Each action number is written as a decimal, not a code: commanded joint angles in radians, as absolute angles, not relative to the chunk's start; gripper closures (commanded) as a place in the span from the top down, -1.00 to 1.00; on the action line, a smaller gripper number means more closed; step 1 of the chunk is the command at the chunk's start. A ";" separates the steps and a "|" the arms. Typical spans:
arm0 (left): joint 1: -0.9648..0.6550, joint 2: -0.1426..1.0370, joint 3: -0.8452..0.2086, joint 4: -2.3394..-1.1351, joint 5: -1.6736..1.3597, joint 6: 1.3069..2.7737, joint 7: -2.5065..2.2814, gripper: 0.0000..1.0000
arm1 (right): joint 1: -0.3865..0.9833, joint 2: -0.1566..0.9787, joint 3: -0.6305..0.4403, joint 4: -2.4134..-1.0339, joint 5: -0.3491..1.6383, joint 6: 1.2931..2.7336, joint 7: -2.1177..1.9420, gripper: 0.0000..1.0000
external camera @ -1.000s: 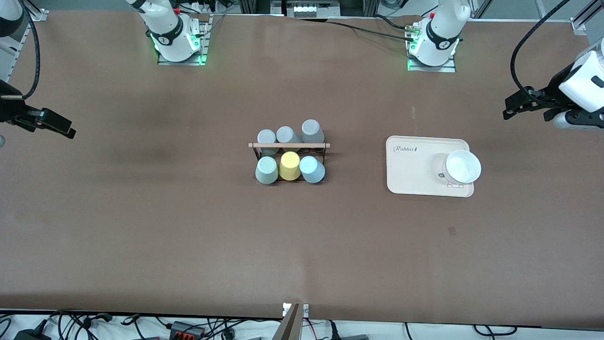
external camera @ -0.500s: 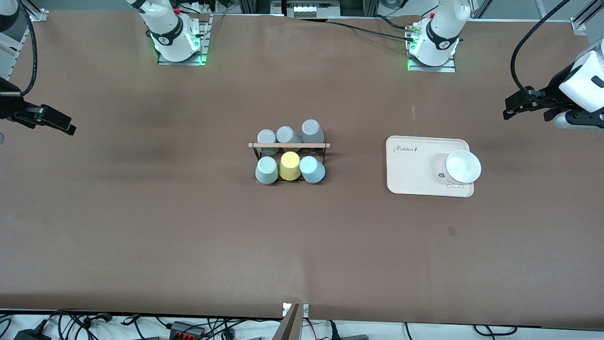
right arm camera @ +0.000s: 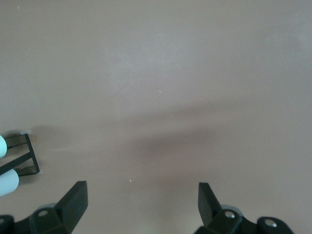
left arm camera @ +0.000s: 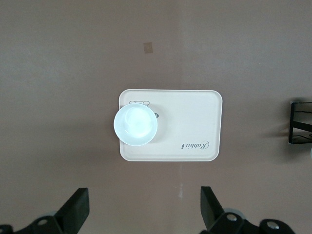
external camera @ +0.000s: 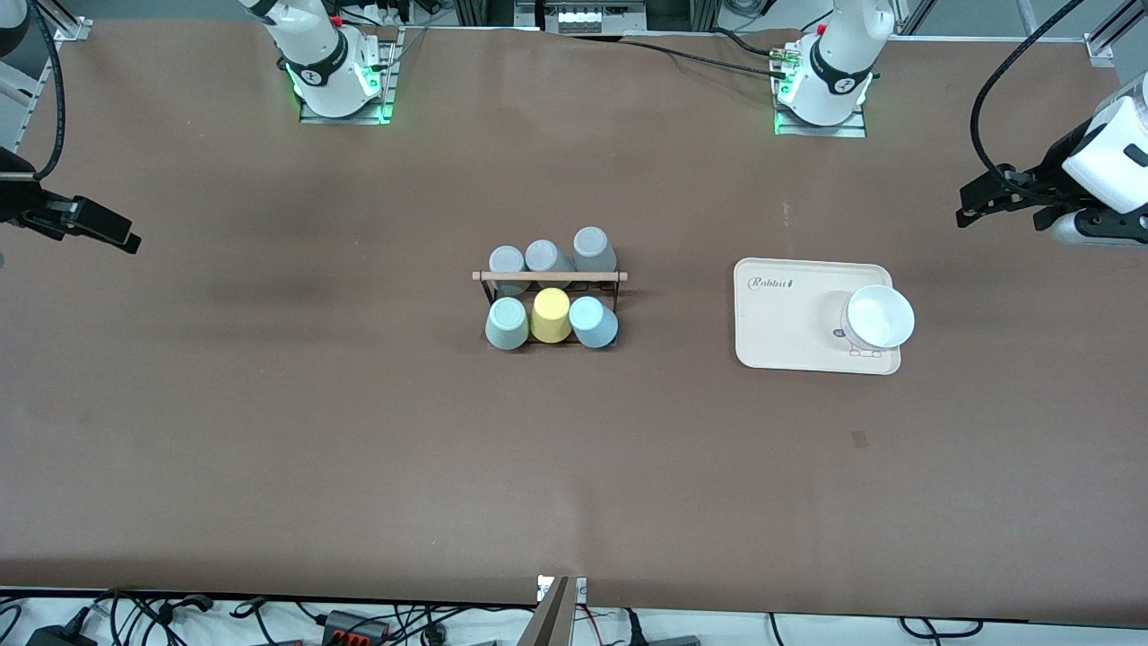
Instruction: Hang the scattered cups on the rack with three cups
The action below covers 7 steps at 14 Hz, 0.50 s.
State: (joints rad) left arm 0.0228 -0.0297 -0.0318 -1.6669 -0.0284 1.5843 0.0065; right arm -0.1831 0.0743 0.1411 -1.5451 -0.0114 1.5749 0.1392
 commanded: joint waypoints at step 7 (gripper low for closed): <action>0.028 -0.035 -0.035 -1.660 -0.034 1.574 0.012 1.00 | -0.193 0.078 0.144 -1.509 -0.023 1.546 0.123 1.00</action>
State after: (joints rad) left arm 0.0228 -0.0297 -0.0318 -1.6669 -0.0284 1.5843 0.0065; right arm -0.1856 0.0740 0.1399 -1.5288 -0.0141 1.5656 0.1392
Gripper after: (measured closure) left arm 0.000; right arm 0.000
